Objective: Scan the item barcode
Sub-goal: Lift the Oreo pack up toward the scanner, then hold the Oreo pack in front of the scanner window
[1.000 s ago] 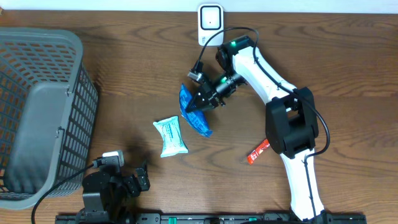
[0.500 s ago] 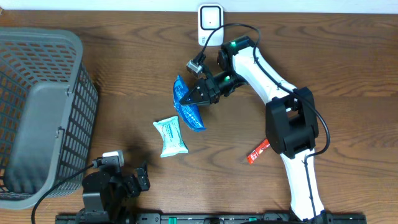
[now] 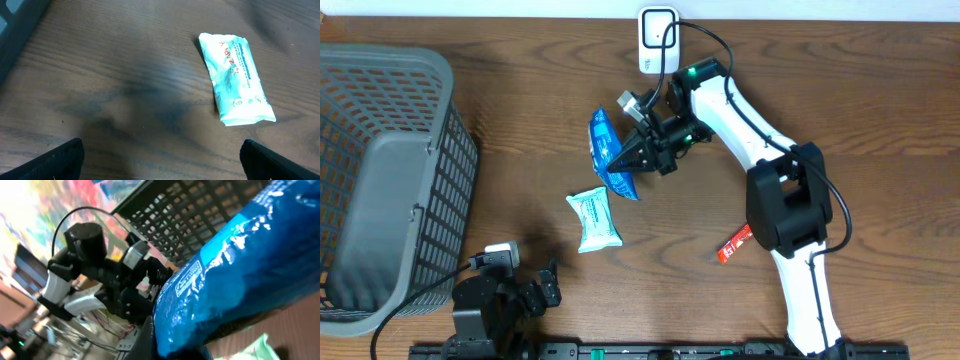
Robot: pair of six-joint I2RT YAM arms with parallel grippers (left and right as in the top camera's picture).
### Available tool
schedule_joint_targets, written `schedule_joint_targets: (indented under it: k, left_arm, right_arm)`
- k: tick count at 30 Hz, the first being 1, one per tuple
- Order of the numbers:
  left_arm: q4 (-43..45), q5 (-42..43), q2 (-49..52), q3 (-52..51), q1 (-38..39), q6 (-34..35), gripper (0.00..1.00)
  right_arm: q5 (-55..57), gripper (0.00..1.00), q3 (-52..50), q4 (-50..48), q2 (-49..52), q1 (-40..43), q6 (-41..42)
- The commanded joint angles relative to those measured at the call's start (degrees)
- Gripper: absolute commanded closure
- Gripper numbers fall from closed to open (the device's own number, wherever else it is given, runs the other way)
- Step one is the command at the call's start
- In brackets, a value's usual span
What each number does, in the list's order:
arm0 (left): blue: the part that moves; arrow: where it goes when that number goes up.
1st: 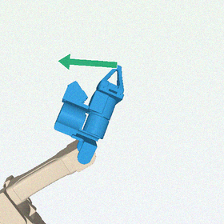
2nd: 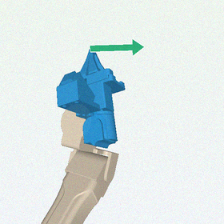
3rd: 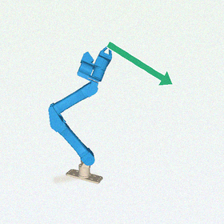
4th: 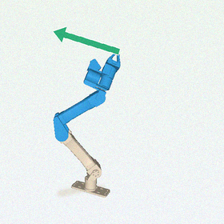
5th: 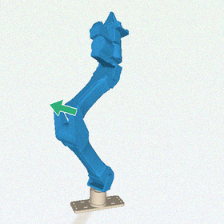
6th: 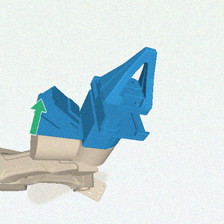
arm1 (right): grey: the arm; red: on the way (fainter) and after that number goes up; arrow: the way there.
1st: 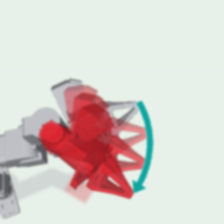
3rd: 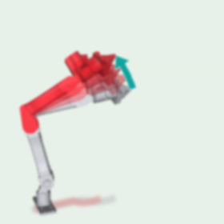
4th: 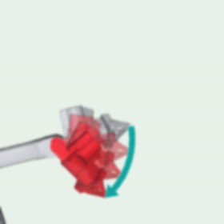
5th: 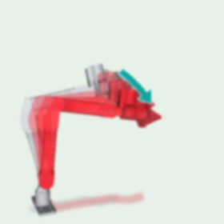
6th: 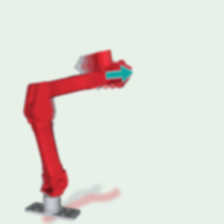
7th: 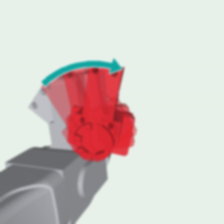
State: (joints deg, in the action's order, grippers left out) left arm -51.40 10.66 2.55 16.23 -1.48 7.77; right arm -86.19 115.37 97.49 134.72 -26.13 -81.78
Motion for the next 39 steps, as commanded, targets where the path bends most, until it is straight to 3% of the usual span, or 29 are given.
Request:
schedule_joint_targets:
  k: [1,7,16,17,20,21,26,30,39]
  left_arm:
    - [-2.34,0.68,-0.44,-0.26,-0.22,0.46,0.00]
    - [-2.34,0.68,-0.44,-0.26,-0.22,0.46,0.00]
    - [-2.34,0.68,-0.44,-0.26,-0.22,0.46,0.00]
    - [-2.34,0.68,-0.44,-0.26,-0.22,0.46,0.00]
    - [-2.34,0.68,-0.44,-0.26,-0.22,0.46,0.00]
    - [-2.34,0.68,-0.44,-0.26,-0.22,0.46,0.00]
    - [-2.34,0.68,-0.44,-0.26,-0.22,0.46,0.00]
    - [-2.34,0.68,-0.44,-0.26,-0.22,0.48,0.00]
    - [-2.34,0.68,-0.44,-0.26,-0.22,0.46,0.00]
  right_arm:
    - [-2.82,0.99,0.11,0.00,-6.12,-0.55,-5.68]
    - [-2.38,0.99,0.11,-0.13,-7.02,0.11,1.97]
    - [2.05,0.99,0.66,-10.19,-7.02,4.37,37.81]
    - [3.89,0.99,0.98,-13.38,-7.02,4.76,43.34]
    - [21.66,0.98,1.46,-29.86,-7.02,5.42,72.63]
    - [38.07,0.98,2.25,-36.30,-7.02,4.72,82.55]
    - [58.47,0.99,6.45,-38.38,-7.02,2.40,89.61]
    - [68.32,0.99,9.62,-38.42,-7.02,1.31,91.78]
    - [77.13,0.99,10.14,-48.98,-5.38,1.18,98.97]
